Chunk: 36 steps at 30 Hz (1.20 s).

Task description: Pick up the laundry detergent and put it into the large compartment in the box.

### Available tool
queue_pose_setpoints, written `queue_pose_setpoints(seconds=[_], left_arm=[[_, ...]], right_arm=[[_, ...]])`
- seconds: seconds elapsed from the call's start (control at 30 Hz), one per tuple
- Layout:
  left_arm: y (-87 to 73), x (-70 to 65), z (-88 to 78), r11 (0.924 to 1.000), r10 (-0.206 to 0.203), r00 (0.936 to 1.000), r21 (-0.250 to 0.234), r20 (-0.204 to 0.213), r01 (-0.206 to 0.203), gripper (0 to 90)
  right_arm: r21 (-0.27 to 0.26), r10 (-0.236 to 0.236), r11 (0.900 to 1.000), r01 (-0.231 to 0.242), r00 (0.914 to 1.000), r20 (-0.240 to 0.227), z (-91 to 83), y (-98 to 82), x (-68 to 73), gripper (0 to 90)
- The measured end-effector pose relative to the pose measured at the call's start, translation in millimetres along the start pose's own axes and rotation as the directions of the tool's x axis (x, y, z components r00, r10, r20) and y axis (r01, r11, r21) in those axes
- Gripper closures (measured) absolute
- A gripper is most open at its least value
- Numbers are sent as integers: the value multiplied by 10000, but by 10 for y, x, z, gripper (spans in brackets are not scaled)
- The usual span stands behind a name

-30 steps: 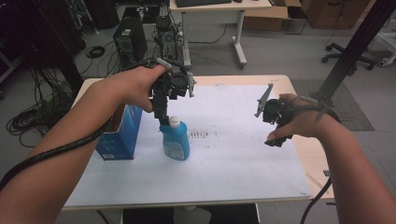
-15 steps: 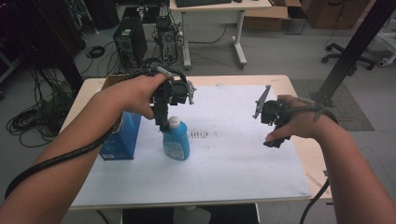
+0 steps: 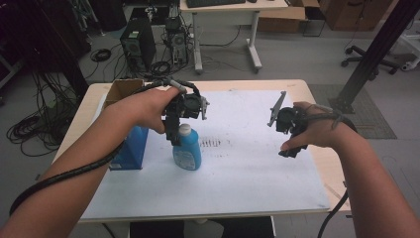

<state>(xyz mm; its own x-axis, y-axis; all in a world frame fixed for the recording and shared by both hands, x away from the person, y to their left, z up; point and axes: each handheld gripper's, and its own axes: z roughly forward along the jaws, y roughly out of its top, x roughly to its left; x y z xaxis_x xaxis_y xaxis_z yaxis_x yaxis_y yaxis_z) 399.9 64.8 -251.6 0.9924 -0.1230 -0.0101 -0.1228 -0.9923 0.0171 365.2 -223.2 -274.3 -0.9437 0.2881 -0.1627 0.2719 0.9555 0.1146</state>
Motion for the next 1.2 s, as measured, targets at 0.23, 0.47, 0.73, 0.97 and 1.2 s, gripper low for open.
queue_pose_setpoints(seconds=[0.23, 0.47, 0.73, 0.97, 1.2], left_arm=[[-2, -3, 51, 10000, -9, 9999, -79, -166, 8, 4], [14, -13, 119, 10000, 27, 9998, -75, -183, -28, 4], [14, -33, 170, 9999, 85, 9997, -92, -241, -88, 4], [15, -48, 224, 9998, 150, 9993, -134, -349, -155, 4], [-6, -63, 299, 9996, 175, 9987, -201, -470, -184, 4]], right_arm=[[-4, -12, 10000, 12, 10000, -54, 15, 18, 1, 59], [-13, 7, 10000, -7, 10000, -38, 15, 16, 11, 60], [-59, -72, 10000, 72, 10000, -36, 22, 15, 15, 61], [-78, -88, 9999, 88, 9999, -74, 47, 30, 27, 61], [-61, -55, 10000, 55, 9999, -100, 60, 33, 33, 62]])
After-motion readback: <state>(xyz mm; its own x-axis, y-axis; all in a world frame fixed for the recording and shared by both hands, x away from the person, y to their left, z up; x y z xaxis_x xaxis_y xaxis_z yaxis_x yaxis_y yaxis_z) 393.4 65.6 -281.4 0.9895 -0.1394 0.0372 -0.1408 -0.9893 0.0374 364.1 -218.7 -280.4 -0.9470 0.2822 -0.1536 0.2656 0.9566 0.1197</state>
